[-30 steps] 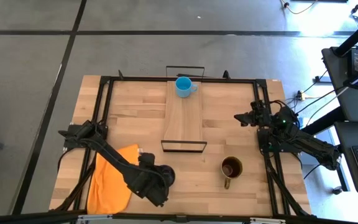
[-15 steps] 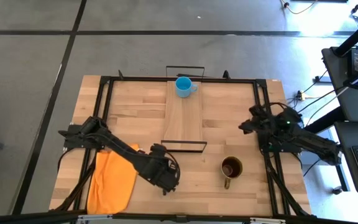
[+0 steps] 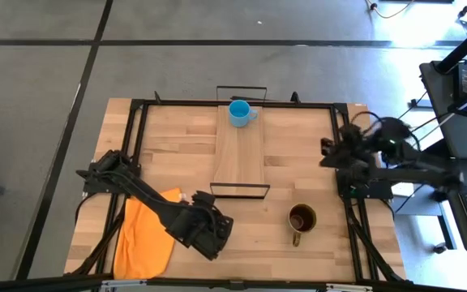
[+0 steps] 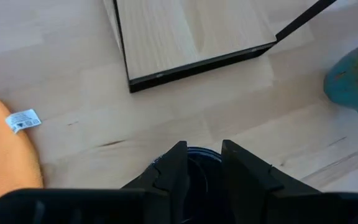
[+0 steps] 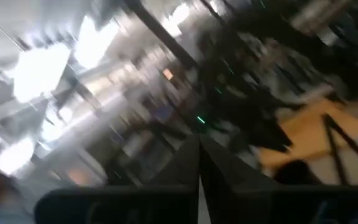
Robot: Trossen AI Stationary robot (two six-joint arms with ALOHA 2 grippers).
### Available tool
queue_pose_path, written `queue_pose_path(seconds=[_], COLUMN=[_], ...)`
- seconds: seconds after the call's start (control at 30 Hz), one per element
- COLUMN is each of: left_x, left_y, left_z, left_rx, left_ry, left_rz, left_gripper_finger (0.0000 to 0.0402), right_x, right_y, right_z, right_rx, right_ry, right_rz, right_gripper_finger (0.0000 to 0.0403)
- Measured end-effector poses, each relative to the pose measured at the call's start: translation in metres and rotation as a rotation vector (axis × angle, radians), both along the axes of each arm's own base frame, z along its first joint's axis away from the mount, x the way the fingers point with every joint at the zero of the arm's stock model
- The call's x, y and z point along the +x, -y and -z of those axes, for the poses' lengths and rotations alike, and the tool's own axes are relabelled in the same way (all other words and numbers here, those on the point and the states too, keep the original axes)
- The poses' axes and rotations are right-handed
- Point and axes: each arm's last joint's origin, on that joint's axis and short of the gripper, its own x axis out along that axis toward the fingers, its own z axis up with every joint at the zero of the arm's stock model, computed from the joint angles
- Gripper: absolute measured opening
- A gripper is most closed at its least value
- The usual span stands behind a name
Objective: Stack small to large cups/mugs on shelf
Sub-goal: Put the dark blue mug on the shelf
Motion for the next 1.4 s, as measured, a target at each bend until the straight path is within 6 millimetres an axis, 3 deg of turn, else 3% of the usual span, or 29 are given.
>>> queue_pose_path(seconds=[0.17,0.37,0.67,0.93,1.2,1.4], left_x=[-0.008,-0.025,-0.075,-0.124,-0.160,-0.176], left_y=[-0.004,0.002,0.013,-0.011,-0.015,-0.011], left_z=[-0.016,-0.029,0.005,0.032,0.060,0.084], left_rx=[0.039,0.128,0.087,-0.019,-0.120,-0.131], left_ry=[0.068,0.134,0.364,0.446,0.433,0.417], left_rz=[-0.003,0.003,-0.073,-0.034,0.189,0.273], left_gripper_finger=[0.0094,0.0093,0.0055,0.0030,0.0014,0.0007], right_x=[0.043,0.074,0.109,0.156,0.212,0.226], right_y=[-0.006,-0.023,-0.070,-0.099,-0.138,-0.164], right_z=[-0.022,-0.031,-0.047,-0.019,0.022,0.062], right_rx=[-0.197,-0.354,-0.520,-0.517,-0.290,-0.162], right_ry=[-0.169,-0.465,-0.539,-0.668,-0.700,-0.865], right_rz=[-0.077,-0.011,-0.014,-0.043,0.067,0.126], right_gripper_finger=[0.0012,0.0012,0.0012,0.0012,0.0012,0.0012])
